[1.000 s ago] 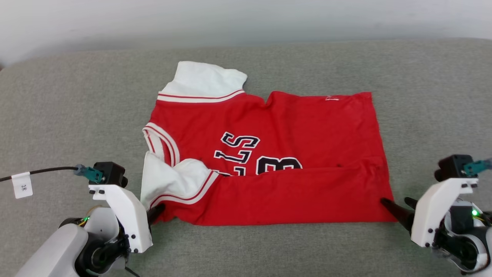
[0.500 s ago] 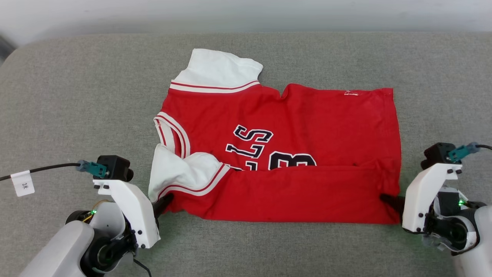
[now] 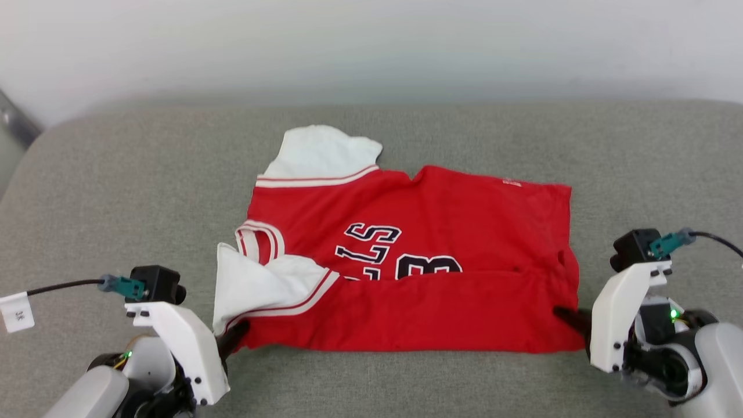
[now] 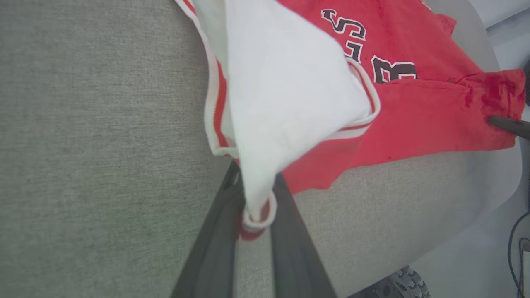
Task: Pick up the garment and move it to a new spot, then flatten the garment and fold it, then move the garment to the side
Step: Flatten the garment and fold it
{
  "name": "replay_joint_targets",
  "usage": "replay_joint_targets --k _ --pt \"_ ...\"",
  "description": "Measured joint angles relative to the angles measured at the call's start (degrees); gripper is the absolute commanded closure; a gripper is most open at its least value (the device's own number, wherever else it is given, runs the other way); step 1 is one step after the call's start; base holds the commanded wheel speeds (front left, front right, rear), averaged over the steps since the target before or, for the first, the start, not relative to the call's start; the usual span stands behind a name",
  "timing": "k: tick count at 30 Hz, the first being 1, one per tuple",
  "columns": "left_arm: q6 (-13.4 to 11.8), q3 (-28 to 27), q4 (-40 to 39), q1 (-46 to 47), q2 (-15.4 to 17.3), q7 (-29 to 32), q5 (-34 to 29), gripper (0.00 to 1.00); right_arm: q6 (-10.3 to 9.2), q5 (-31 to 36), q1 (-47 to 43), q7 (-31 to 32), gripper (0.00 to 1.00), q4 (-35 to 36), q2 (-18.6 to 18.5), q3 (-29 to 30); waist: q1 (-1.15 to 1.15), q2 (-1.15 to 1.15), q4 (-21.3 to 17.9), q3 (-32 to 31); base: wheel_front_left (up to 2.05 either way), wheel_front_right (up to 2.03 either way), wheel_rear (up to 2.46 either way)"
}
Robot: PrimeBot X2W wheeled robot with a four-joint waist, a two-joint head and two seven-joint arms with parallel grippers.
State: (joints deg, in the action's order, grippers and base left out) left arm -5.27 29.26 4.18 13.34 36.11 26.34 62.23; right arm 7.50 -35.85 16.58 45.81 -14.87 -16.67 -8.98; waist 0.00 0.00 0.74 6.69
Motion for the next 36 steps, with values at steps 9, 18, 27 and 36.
replay_joint_targets --k 9,18,27,36 --pt "-3.36 -0.31 -3.83 -7.5 2.44 0.19 1.25 1.0 0.0 -1.46 -7.62 0.36 1.0 1.22 -0.16 1.36 -0.01 0.0 -0.12 -6.15 0.0 0.0 0.0" --pt "-4.34 -0.08 -3.82 -10.19 2.96 1.13 2.77 0.4 0.0 -1.3 -12.48 0.29 0.0 2.13 0.08 3.47 -0.01 0.0 -0.4 -6.6 0.0 0.0 0.0" --pt "-5.15 -2.64 -1.02 -5.73 1.47 -7.6 -2.65 0.0 0.0 3.2 -13.06 -17.82 0.0 7.32 0.77 2.1 -0.01 0.0 -2.65 -5.05 0.0 0.0 0.0" --pt "-7.22 -5.57 -0.09 7.25 0.41 -14.6 -9.5 0.0 0.0 11.92 -8.18 -33.38 0.0 12.82 2.71 4.72 0.0 0.0 -5.88 0.23 0.0 0.0 0.0"
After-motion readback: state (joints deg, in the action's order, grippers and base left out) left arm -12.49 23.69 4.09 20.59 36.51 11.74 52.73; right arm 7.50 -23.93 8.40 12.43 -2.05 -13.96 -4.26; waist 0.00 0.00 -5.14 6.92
